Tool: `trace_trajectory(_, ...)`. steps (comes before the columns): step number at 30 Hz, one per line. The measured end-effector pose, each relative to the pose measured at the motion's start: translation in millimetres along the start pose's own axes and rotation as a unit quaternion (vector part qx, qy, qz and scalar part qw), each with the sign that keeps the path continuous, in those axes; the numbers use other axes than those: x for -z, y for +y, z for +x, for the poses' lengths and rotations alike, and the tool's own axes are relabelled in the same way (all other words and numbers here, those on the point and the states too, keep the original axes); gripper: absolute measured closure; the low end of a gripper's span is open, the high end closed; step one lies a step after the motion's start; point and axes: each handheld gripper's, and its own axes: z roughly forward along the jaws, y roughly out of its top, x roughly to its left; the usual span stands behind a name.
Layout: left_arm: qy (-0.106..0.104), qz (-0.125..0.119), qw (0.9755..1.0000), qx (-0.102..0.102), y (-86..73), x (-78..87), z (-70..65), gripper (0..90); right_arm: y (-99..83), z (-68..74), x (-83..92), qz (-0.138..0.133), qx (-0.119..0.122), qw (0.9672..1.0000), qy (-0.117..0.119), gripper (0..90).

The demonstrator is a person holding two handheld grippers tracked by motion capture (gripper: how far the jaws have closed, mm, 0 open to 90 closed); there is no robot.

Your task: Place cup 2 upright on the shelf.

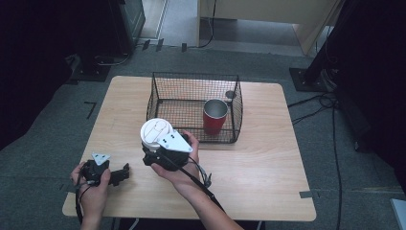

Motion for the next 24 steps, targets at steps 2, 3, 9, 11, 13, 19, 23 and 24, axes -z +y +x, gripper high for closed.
trace_trajectory(2,0.000,0.000,1.0000,0.000,0.0,0.1,0.0,0.1,3.8,-0.9,-0.2,-0.003,0.003,1.0000,-0.002,16.4)
trace_trajectory(3,0.000,0.001,1.0000,0.000,0.1,0.1,0.0,0.1,5.9,-1.1,-0.3,-0.004,0.004,1.0000,-0.003,16.4)
trace_trajectory(9,0.000,0.001,1.0000,0.000,0.1,0.1,-0.1,0.1,20.3,-4.6,-0.2,-0.012,0.009,0.9999,-0.004,16.4)
trace_trajectory(11,0.000,0.001,1.0000,0.000,0.1,0.1,0.0,0.1,25.6,-6.3,0.0,-0.017,0.012,0.9998,-0.006,16.4)
trace_trajectory(13,0.000,0.001,1.0000,0.000,0.1,0.1,0.0,0.1,31.1,-7.7,0.7,-0.021,0.012,0.9997,-0.008,16.4)
trace_trajectory(19,0.000,0.001,1.0000,0.000,0.1,0.1,0.0,0.1,47.9,-15.7,2.1,-0.034,0.009,0.9993,-0.012,16.4)
trace_trajectory(23,0.000,0.000,1.0000,0.000,0.0,0.0,-0.1,0.1,57.2,-21.8,1.8,-0.040,0.009,0.9990,-0.019,16.4)
trace_trajectory(24,0.000,0.001,1.0000,0.000,0.1,0.1,-0.1,0.1,59.4,-23.6,1.5,-0.041,0.007,0.9989,-0.020,16.4)
